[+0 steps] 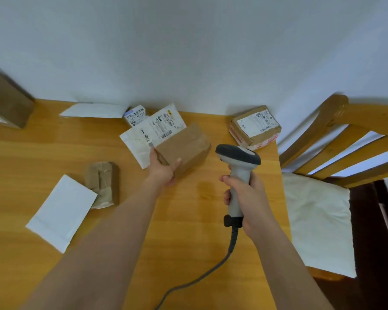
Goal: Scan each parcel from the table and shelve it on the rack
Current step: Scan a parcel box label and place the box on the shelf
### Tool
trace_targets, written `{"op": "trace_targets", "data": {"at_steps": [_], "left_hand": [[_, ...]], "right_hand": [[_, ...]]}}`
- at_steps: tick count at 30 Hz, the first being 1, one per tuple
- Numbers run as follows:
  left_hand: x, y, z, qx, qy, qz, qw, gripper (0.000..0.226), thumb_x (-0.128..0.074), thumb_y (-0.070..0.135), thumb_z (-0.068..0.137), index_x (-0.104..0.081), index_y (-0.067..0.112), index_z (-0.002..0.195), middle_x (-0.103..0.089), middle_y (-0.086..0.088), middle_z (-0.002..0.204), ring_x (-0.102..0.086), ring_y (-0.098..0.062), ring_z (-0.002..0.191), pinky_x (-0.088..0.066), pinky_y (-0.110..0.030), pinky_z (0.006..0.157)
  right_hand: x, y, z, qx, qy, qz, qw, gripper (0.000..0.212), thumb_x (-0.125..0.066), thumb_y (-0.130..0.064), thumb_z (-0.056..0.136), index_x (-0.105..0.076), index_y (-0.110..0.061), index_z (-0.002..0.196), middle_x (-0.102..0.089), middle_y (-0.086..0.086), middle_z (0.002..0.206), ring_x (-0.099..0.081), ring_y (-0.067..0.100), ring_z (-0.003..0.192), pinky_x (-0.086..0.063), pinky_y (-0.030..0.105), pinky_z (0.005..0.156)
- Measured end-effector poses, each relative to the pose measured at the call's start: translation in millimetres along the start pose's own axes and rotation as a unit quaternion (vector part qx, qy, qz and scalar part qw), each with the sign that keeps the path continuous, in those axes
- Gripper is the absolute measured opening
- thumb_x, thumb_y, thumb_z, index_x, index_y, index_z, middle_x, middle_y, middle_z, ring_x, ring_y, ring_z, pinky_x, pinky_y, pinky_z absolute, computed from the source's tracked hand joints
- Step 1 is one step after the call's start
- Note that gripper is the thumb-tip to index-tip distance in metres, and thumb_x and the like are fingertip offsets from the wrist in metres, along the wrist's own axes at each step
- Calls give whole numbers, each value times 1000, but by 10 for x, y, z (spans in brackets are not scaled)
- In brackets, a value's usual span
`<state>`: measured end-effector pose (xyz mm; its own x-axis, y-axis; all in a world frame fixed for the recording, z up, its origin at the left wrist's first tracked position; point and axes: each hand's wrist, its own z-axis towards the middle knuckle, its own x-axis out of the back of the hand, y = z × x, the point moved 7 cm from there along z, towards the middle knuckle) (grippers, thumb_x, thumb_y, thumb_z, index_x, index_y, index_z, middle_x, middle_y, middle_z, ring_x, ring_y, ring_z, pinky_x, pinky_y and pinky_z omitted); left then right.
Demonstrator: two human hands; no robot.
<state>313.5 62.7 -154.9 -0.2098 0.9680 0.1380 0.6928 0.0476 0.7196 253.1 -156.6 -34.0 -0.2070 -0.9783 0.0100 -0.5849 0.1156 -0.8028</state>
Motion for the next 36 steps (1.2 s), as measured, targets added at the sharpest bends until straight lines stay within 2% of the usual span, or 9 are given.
{"op": "trace_targets", "data": {"at_steps": [6, 13, 20, 22, 24, 27, 30, 33, 36], "left_hand": [[4, -178, -395, -190, -23, 90, 977, 91, -78, 0, 77, -25, 31, 145, -31, 7, 141, -36, -13, 129, -44, -39, 103], [258, -527, -573, -162, 35, 197, 966, 67, -48, -18, 80, -35, 19, 135, -29, -5, 136, -53, -18, 107, -45, -28, 75], [274, -683, -688, -93, -12, 97, 991, 58, -60, 17, 95, -33, 24, 146, -44, 1, 138, -51, -16, 116, -44, -20, 71], [257, -697, -707, -89, -24, 89, 992, 62, -64, 30, 93, -34, 23, 147, -49, 4, 136, -51, -14, 119, -47, -23, 84], [348, -639, -718, -111, 39, 93, 989, 71, -68, 34, 89, -31, 20, 148, -43, 2, 144, -46, -18, 128, -45, -37, 102], [551, -579, -744, -95, 173, 111, 974, 83, -72, 39, 84, -27, 10, 147, -24, -10, 146, -41, -28, 127, -39, -41, 106], [434, -719, -743, 14, 132, 119, 984, 112, -75, 63, 69, -23, 2, 148, -26, -15, 150, -36, -31, 134, -37, -41, 108], [121, -854, -780, 92, 39, 81, 992, 139, -69, 86, 35, -29, 11, 146, -39, -7, 145, -45, -29, 128, -55, -46, 83], [-109, -907, -779, 105, -18, 38, 994, 122, -78, 74, 49, -19, 32, 147, -38, 0, 145, -49, -29, 124, -54, -33, 51]], "right_hand": [[51, 119, 42, -8, 12, 29, 999, 22, -66, -9, 91, -59, -18, 109, -61, 13, 96, -49, 13, 51, -45, 28, 51], [95, 394, 152, -59, 45, 25, 997, 16, -62, -10, 93, -57, -16, 107, -58, 4, 88, -51, 14, 53, -45, 28, 52], [22, 678, 60, -106, 46, -22, 993, 14, -57, -7, 94, -54, -18, 101, -60, 2, 83, -52, 16, 57, -44, 27, 52], [-5, 679, 44, -103, 45, -26, 993, 16, -57, -7, 94, -55, -16, 107, -62, 4, 84, -52, 16, 57, -45, 27, 52], [-48, 658, 26, -96, 26, -35, 994, 18, -58, -7, 93, -56, -17, 107, -70, 7, 87, -52, 15, 55, -46, 28, 53], [-97, 622, -11, -85, 13, -44, 995, 19, -60, -7, 91, -57, -19, 105, -71, 9, 91, -52, 14, 53, -45, 28, 52], [-166, 581, -83, -80, 11, -59, 995, 12, -61, -16, 93, -59, -16, 104, -59, 6, 86, -51, 15, 54, -43, 27, 50], [-303, 517, -135, -78, -18, -77, 994, 14, -57, -33, 97, -55, -20, 95, -57, 5, 93, -53, 15, 58, -46, 29, 56], [-355, 371, -139, -44, -24, -168, 985, 29, -52, -41, 99, -51, -15, 109, -52, 14, 123, -58, 16, 57, -50, 32, 59]]}}
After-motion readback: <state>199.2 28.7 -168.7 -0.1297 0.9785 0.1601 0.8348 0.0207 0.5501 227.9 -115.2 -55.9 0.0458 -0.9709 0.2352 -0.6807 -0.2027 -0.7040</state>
